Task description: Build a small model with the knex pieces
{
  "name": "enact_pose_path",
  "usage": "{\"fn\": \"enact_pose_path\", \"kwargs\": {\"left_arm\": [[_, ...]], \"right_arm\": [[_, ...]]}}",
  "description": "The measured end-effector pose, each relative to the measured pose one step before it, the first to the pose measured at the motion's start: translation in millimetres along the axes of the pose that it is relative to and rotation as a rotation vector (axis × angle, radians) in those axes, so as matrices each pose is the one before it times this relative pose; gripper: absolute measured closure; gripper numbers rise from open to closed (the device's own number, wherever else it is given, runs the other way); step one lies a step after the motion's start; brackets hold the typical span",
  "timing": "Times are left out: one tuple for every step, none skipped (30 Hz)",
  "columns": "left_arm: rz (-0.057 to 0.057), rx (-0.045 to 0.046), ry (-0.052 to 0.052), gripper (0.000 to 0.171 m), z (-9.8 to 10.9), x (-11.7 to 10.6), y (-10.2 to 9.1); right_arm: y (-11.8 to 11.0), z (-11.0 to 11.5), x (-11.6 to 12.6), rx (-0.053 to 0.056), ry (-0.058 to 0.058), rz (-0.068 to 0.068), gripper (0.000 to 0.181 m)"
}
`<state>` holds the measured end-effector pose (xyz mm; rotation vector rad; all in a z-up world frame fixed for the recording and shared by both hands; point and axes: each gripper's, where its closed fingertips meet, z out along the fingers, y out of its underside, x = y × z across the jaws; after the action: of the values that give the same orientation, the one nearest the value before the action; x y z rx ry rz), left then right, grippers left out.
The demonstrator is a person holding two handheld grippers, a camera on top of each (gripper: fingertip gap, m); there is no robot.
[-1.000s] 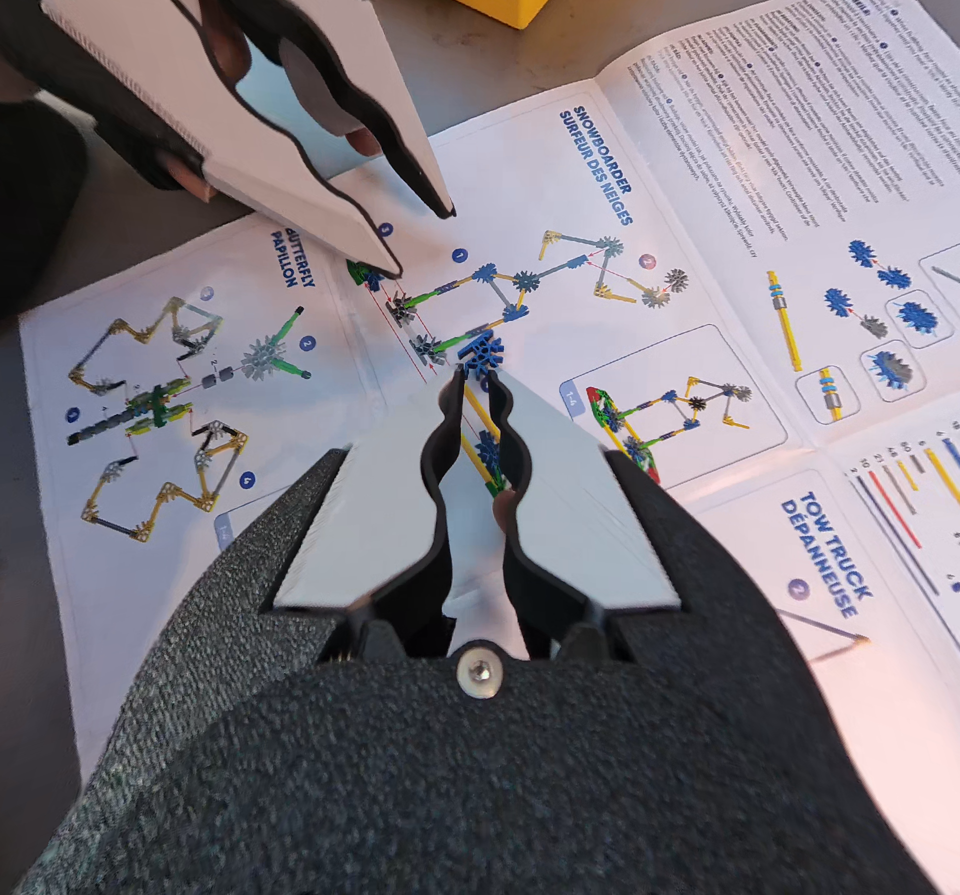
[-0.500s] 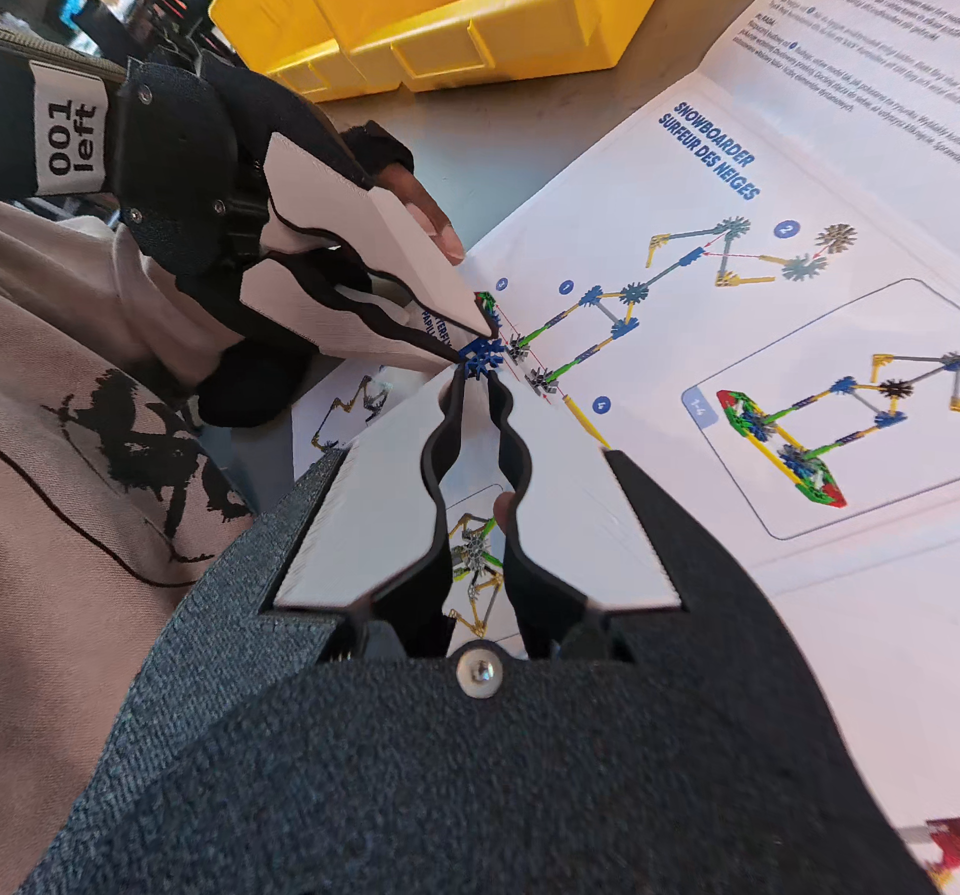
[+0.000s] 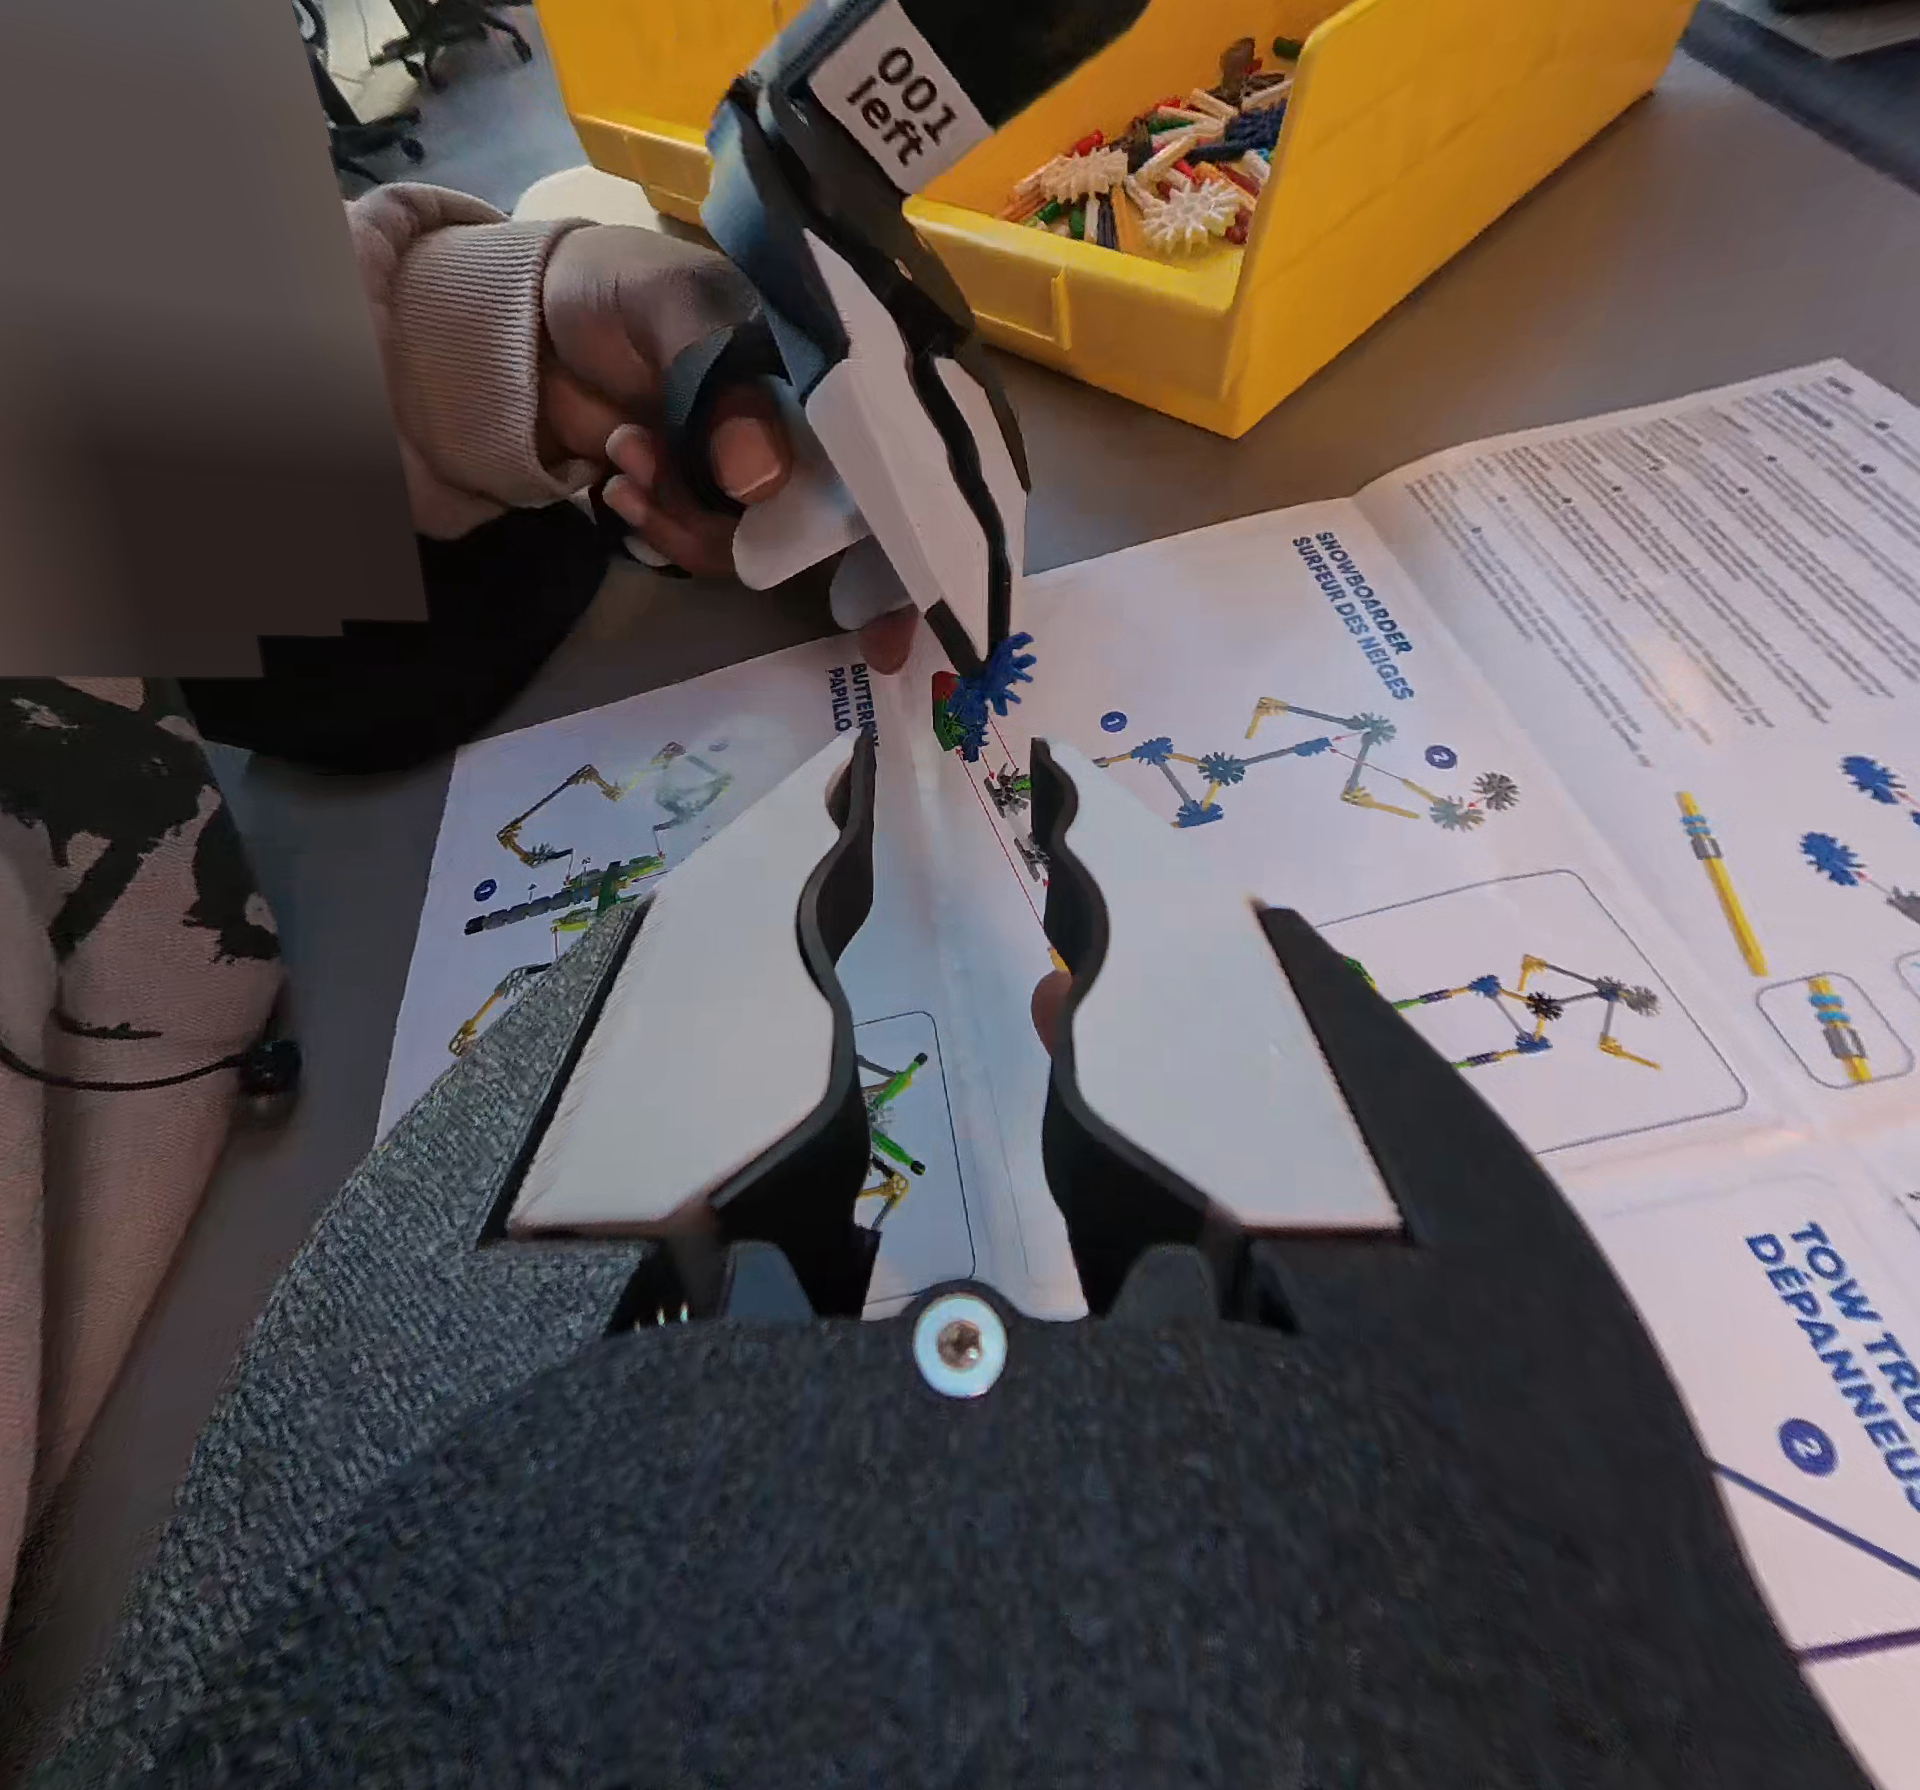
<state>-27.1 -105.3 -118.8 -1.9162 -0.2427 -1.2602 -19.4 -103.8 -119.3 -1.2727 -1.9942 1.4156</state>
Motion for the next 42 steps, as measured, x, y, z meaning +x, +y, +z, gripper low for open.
{"fn": "enact_pose_path", "kwargs": {"left_arm": [[-0.0495, 0.00980, 0.0268, 0.168, -0.58, -0.17, -1.28], [-0.0350, 0.00540, 0.0164, 0.168, -0.19, -0.75, -0.57], [-0.0253, 0.00371, 0.0140, 0.168, 0.17, -0.37, -0.39], [-0.0224, 0.00465, 0.0201, 0.168, 0.26, 1.26, -0.70], [-0.0193, 0.00457, 0.0191, 0.168, 0.21, 1.53, -0.81], [-0.0126, 0.00225, 0.0106, 0.168, 0.19, 0.68, -0.46], [-0.0079, 0.00023, 0.0063, 0.168, 0.15, 0.24, -0.08], [-0.0080, 0.00031, 0.0078, 0.168, 0.07, 0.56, -0.07], [-0.0079, -0.00089, 0.0095, 0.168, 0.19, 0.84, 0.15], [-0.0046, -0.00499, 0.0070, 0.168, 0.38, 0.62, 0.80], [0.0001, -0.00686, 0.0023, 0.168, 0.51, 0.21, 1.13], [0.0008, -0.00450, 0.0004, 0.168, 0.46, 0.05, 0.67], [0.0016, -0.00485, -0.0027, 0.168, 0.44, -0.30, 0.81], [0.0039, -0.00771, -0.0055, 0.168, 0.58, -0.73, 1.22], [0.0020, -0.00809, 0.0000, 0.168, 0.70, 0.09, 1.29], [-0.0001, -0.00570, 0.0046, 0.168, 0.74, 0.84, 1.13], [0.0007, -0.00046, 0.0003, 0.168, 0.39, 0.25, 0.10], [0.0006, 0.00235, -0.0033, 0.168, -0.35, -0.51, -0.53], [0.0004, 0.00330, -0.0037, 0.168, -0.48, -0.77, -0.65], [0.0044, 0.00537, -0.0090, 0.168, -0.59, -1.27, -1.21], [0.0172, 0.00590, -0.0206, 0.168, -0.74, -2.13, -1.44], [0.0330, 0.00851, -0.0315, 0.167, -1.04, -2.58, -2.30], [0.0421, 0.00971, -0.0350, 0.166, -1.47, -2.18, -2.70], [0.0437, 0.00767, -0.0378, 0.165, -1.72, -2.47, -2.70], [0.0451, 0.00572, -0.0508, 0.164, -1.64, -4.62, -2.43], [0.0466, 0.00328, -0.0636, 0.162, -1.57, -6.53, -1.85], [0.0487, 0.00307, -0.0583, 0.160, -1.56, -5.37, -1.92], [0.0516, 0.00353, -0.0479, 0.160, -1.32, -3.62, -1.87], [0.0513, -0.00173, -0.0498, 0.160, -1.24, -3.92, -0.83], [0.0473, -0.01313, -0.0577, 0.159, -0.73, -5.52, 1.24], [0.0414, -0.02111, -0.0630, 0.158, -0.25, -7.01, 2.99], [0.0358, -0.02099, -0.0566, 0.157, 0.11, -6.25, 3.36], [0.0323, -0.01705, -0.0413, 0.157, 0.58, -4.14, 2.79], [0.0311, -0.01189, -0.0306, 0.157, 0.66, -2.60, 1.87], [0.0301, -0.00908, -0.0239, 0.157, 0.86, -1.55, 1.30], [0.0255, -0.00926, -0.0195, 0.157, 0.96, -1.10, 1.36], [0.0191, -0.00717, -0.0134, 0.157, 0.83, -0.53, 0.97], [0.0136, -0.00247, -0.0074, 0.157, 0.43, 0.06, 0.30], [0.0103, -0.00093, -0.0079, 0.157, 0.37, -0.27, 0.11], [0.0112, -0.00196, -0.0095, 0.157, 0.18, -0.63, 0.28], [0.0130, -0.00179, -0.0095, 0.157, 0.17, -0.53, 0.19], [0.0126, -0.00131, -0.0091, 0.157, 0.23, -0.58, 0.17]], "right_arm": [[-2.39, -0.08, 0.51, 0.0104, 0.0148, -0.0230, 0.153], [-2.33, -0.26, 1.97, 0.0092, 0.0232, -0.0234, 0.153], [-1.29, 0.08, 2.19, 0.0047, 0.0247, -0.0295, 0.153], [0.84, 0.74, 1.55, -0.0092, 0.0232, -0.0343, 0.153], [2.58, 1.64, 0.89, -0.0197, 0.0221, -0.0409, 0.153], [2.72, 1.99, -0.61, -0.0192, 0.0160, -0.0425, 0.153], [1.00, 1.74, -1.31, -0.0105, 0.0120, -0.0348, 0.153], [-0.43, 1.35, -0.64, -0.0025, 0.0135, -0.0259, 0.153], [-1.21, 0.89, -0.12, 0.0030, 0.0120, -0.0204, 0.153], [-0.58, 0.63, 1.70, 0.0014, 0.0181, -0.0158, 0.153], [-0.02, 0.61, 1.93, -0.0004, 0.0164, -0.0168, 0.151], [-0.36, 0.14, -2.63, 0.0025, -0.0124, -0.0223, 0.147], [-1.23, 0.01, -3.54, 0.0053, -0.0137, -0.0216, 0.144], [-1.68, 0.37, -0.90, 0.0060, 0.0059, -0.0199, 0.145], [-0.66, 0.54, -0.48, 0.0013, 0.0077, -0.0164, 0.149], [1.38, 0.80, 0.95, -0.0091, 0.0129, -0.0086, 0.157], [2.70, 0.97, -0.25, -0.0157, 0.0021, -0.0053, 0.160], [2.01, 0.64, -0.78, -0.0114, -0.0024, 0.0018, 0.162], [0.85, 0.33, 0.44, -0.0064, 0.0033, 0.0072, 0.163], [1.27, 0.39, 0.39, -0.0111, -0.0007, 0.0174, 0.166], [1.68, 0.77, 1.26, -0.0119, 0.0008, 0.0268, 0.166], [2.73, 1.09, 2.84, -0.0167, 0.0072, 0.0322, 0.166], [3.29, 0.99, 3.48, -0.0205, 0.0073, 0.0340, 0.166], [2.47, 0.84, 3.21, -0.0154, 0.0050, 0.0332, 0.166], [2.50, 1.01, 3.73, -0.0181, 0.0081, 0.0374, 0.166], [2.97, 1.73, 3.02, -0.0241, 0.0031, 0.0395, 0.166], [1.68, 2.39, 1.72, -0.0174, -0.0028, 0.0364, 0.166], [-0.07, 2.83, 1.06, -0.0101, -0.0042, 0.0309, 0.166], [0.41, 3.36, 1.40, -0.0192, 0.0014, 0.0257, 0.166], [1.12, 3.51, 1.77, -0.0269, 0.0072, 0.0107, 0.166], [0.23, 3.15, 1.73, -0.0197, 0.0118, -0.0026, 0.166], [-0.33, 2.59, 0.95, -0.0149, 0.0089, -0.0048, 0.166], [-0.18, 2.51, -0.75, -0.0154, -0.0011, -0.0011, 0.166], [-0.22, 2.28, -1.17, -0.0131, -0.0040, 0.0013, 0.166], [0.19, 2.13, -0.02, -0.0141, 0.0020, 0.0033, 0.166], [1.23, 2.04, -0.22, -0.0169, -0.0001, -0.0002, 0.166], [1.64, 1.81, 0.73, -0.0145, 0.0051, 0.0001, 0.166], [2.00, 1.59, 1.00, -0.0132, 0.0077, 0.0012, 0.165], [1.35, 0.93, -0.02, -0.0065, 0.0020, 0.0024, 0.163], [0.04, -0.29, -1.00, 0.0017, -0.0057, 0.0052, 0.160], [-0.06, -1.31, -1.57, 0.0016, -0.0112, 0.0072, 0.157], [-0.28, -1.99, -1.53, 0.0043, -0.0135, 0.0058, 0.156]]}}
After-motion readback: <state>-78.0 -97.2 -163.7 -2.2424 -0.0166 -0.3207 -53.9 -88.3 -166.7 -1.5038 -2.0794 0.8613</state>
